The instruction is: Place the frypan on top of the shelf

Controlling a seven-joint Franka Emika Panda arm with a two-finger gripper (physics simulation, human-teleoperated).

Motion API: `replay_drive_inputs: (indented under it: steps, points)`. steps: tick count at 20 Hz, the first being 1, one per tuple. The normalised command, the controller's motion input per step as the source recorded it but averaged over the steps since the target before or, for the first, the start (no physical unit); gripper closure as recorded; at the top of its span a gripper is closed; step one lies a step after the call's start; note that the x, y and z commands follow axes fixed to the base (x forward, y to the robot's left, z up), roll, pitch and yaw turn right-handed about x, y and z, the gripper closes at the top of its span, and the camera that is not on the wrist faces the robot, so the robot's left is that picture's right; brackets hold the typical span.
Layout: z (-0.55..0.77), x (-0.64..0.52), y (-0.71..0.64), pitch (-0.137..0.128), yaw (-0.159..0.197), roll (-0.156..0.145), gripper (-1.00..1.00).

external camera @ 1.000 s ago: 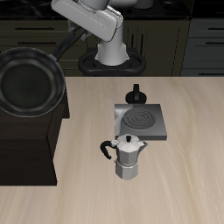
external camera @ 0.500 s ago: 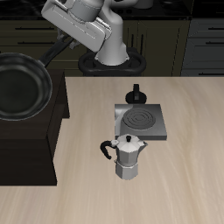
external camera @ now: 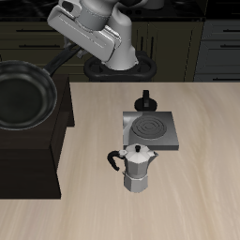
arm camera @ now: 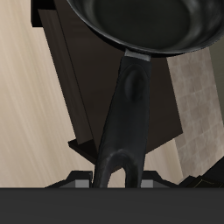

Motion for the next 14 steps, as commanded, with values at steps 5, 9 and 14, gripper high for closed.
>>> replay_drive_inputs:
  steps: [5,9,14]
  points:
    - [0.03,-0.1,0.35,-0.004,0.013,0.107,-1.0]
    - [0.25,-0.21,0.29,-0.058,0.004,0.067,-1.0]
    - [0.31,-0.24,0.33,-0.064,0.025,0.074,-1.0]
